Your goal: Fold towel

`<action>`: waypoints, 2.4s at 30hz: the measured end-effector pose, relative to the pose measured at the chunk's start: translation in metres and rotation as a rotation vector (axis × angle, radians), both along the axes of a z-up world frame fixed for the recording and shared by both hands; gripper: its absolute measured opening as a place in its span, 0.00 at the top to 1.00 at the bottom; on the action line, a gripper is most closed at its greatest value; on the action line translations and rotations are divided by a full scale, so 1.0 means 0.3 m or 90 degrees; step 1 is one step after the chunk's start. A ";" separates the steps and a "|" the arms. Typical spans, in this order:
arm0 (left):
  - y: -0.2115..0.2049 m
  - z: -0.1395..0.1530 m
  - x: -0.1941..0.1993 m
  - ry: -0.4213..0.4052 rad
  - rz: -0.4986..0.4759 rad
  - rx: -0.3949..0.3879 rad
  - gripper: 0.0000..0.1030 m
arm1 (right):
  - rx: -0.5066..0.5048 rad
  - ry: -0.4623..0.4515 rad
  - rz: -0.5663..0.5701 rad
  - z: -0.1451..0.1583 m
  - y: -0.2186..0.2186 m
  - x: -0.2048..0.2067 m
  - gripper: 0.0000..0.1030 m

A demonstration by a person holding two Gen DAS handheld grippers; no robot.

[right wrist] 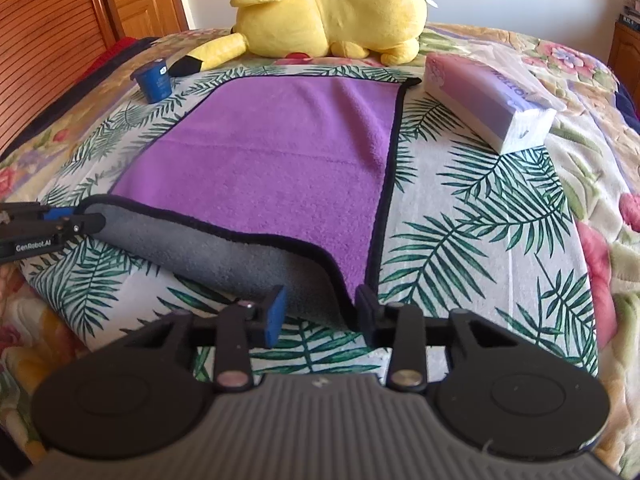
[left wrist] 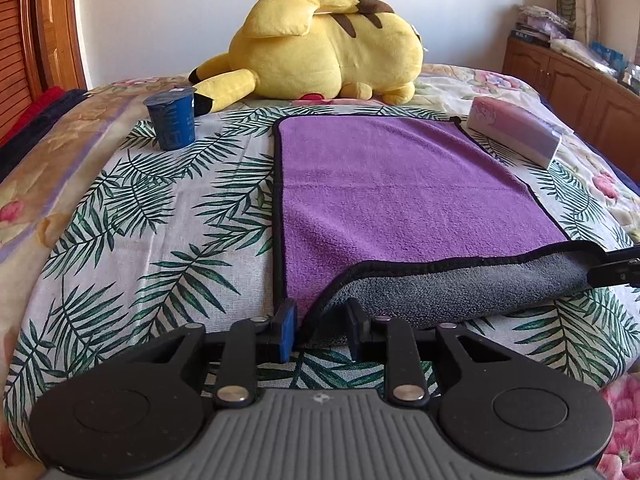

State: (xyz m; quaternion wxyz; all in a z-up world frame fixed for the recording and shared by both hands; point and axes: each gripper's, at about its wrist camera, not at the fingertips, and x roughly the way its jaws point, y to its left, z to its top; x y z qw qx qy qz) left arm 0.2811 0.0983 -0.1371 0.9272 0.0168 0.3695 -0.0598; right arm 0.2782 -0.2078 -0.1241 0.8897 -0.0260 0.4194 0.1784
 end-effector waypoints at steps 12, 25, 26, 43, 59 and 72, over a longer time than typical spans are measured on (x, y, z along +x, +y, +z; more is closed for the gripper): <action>0.004 0.013 -0.007 -0.013 -0.011 -0.023 1.00 | -0.019 -0.010 0.016 -0.003 0.008 0.004 0.96; -0.004 0.083 -0.036 -0.064 -0.029 -0.030 1.00 | -0.022 -0.090 0.019 0.049 0.003 -0.014 0.97; -0.005 0.088 -0.035 -0.066 -0.029 -0.030 1.00 | -0.024 -0.097 0.020 0.054 0.005 -0.011 0.97; -0.051 0.185 0.080 -0.114 -0.088 0.012 1.00 | -0.046 -0.172 0.057 0.137 0.016 0.078 0.97; -0.042 0.261 0.279 -0.130 -0.107 0.038 1.00 | -0.076 -0.226 0.077 0.191 0.059 0.241 0.97; -0.045 0.272 0.464 -0.153 -0.109 0.066 1.00 | -0.088 -0.268 0.076 0.211 0.066 0.386 0.97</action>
